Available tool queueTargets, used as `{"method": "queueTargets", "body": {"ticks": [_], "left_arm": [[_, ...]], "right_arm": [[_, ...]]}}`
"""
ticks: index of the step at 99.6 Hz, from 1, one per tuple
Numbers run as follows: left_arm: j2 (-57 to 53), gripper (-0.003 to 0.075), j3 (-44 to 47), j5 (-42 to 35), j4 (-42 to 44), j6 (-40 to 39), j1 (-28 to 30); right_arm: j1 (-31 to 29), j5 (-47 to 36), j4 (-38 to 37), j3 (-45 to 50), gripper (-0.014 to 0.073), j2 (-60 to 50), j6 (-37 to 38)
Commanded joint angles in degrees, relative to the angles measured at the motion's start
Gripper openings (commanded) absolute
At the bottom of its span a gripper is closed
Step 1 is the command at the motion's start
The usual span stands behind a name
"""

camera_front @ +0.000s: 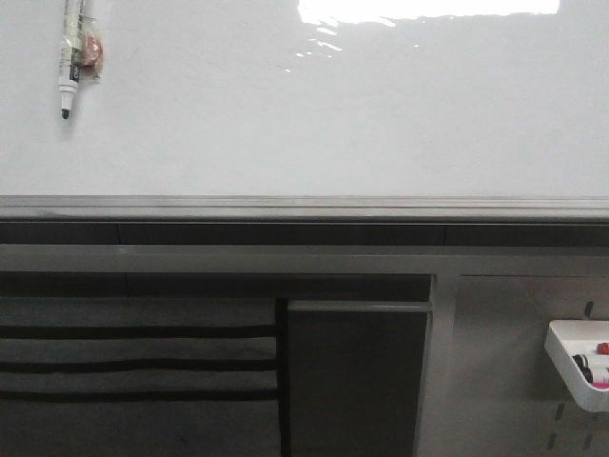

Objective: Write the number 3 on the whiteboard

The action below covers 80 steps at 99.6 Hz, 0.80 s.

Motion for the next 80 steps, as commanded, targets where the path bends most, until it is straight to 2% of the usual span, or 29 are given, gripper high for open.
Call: {"method": "queueTargets", "body": {"ticks": [1, 69, 80], "left_arm": [[-1.82, -0.0018, 0.17, -4.51, -0.06, -0.57, 0.07], [-1.82, -0.0018, 0.17, -4.51, -0.06, -0.57, 0.07], [-1.82, -0.0018, 0.17, -4.51, -0.06, -0.57, 0.07]], "right_arm": [[-0.44, -4.88, -0.08, 1.16, -0.0069, -1.28, -0.34], [-0.44, -4.88, -0.08, 1.16, -0.0069, -1.28, -0.34], [-0.44, -5.17, -3.71, 1.16, -0.0069, -1.28, -1.75]]}}
